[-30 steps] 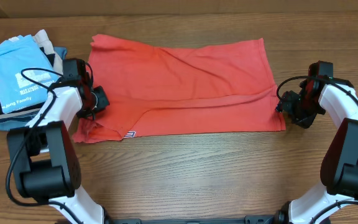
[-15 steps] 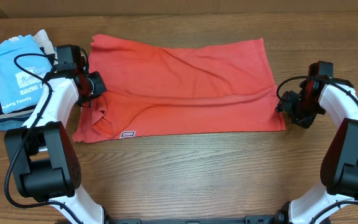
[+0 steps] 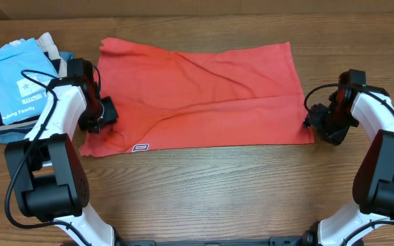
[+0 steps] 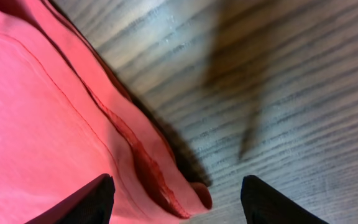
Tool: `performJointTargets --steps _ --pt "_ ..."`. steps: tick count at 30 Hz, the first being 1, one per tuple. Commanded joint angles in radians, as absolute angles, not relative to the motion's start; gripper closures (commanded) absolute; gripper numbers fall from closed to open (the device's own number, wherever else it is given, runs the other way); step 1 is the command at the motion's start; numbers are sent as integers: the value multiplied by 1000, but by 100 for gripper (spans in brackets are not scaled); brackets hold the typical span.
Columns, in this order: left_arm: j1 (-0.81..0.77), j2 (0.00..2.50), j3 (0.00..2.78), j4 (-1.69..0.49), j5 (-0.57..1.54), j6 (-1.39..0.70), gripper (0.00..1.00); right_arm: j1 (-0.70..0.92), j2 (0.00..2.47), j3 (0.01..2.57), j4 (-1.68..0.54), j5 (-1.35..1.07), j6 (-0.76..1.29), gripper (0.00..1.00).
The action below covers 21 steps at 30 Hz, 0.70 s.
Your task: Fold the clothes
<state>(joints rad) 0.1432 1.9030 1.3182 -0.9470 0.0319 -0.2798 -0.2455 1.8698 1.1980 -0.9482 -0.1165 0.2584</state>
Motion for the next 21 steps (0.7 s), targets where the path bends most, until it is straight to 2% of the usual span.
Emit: performJointTargets --steps 1,6,15,18,21 --pt "137 1876 1331 -1022 12 -278 60 -264 1869 1213 -960 -163 260 30" --pt "137 1876 1314 -1067 -99 -372 59 -257 1869 1208 -1000 -204 250 31" --pt "137 1876 1264 -1053 -85 -390 55 -205 1869 1170 -947 -203 250 34" --pt "136 1876 1243 -1029 -84 -390 53 -196 1869 1152 -918 -203 251 46" --pt "136 1876 1214 -997 -85 -389 50 -196 1869 1132 -898 -200 251 72"
